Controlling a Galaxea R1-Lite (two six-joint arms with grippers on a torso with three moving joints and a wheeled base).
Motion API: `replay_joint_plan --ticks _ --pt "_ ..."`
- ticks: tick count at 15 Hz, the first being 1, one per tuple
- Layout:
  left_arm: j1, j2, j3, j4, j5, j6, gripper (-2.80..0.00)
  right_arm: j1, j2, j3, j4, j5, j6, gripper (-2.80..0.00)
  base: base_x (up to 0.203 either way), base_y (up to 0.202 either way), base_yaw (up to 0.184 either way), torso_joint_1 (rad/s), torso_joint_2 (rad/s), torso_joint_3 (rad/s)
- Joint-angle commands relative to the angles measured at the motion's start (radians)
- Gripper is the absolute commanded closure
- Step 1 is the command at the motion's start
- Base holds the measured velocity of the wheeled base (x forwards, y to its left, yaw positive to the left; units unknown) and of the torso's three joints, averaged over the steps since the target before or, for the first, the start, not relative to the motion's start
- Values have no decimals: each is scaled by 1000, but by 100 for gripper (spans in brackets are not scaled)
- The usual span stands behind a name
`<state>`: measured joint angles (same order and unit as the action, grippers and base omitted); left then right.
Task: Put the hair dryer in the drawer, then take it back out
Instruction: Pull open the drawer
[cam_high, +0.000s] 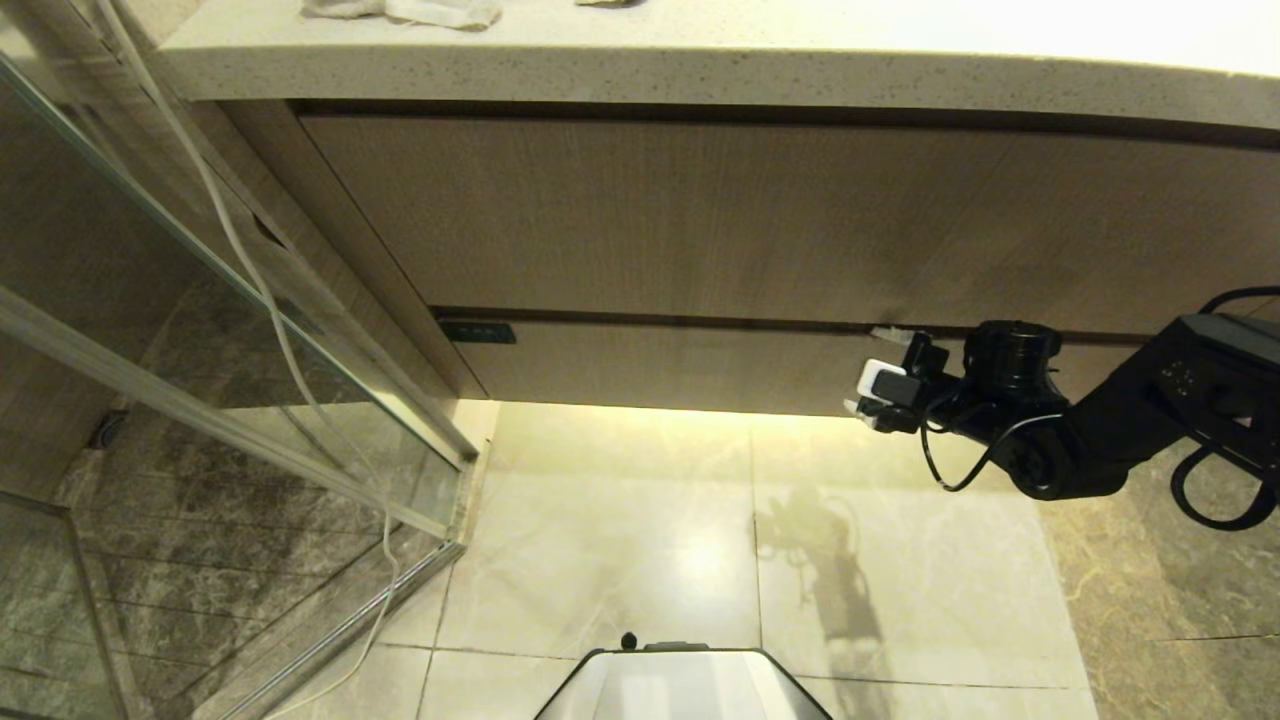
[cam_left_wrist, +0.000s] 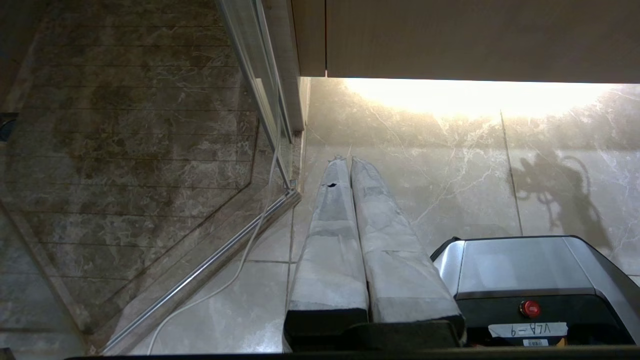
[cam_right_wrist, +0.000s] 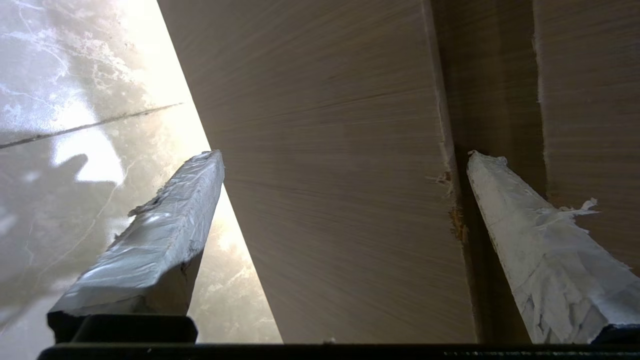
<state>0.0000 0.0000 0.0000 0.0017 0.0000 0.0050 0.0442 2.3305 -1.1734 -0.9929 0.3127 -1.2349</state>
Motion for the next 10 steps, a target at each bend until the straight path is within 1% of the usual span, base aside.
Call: replay_joint_plan --ticks 1,4,10 --pt "0 0 0 0 0 0 0 -6 22 -12 -14 4 -8 -280 0 0 0 0 0 0" --pt "0 0 2 0 0 0 0 -9 41 -37 -48 5 -8 -280 0 0 0 0 0 0" --pt "0 0 2 0 0 0 0 -20 94 -76 -50 4 -6 -280 0 0 0 0 0 0"
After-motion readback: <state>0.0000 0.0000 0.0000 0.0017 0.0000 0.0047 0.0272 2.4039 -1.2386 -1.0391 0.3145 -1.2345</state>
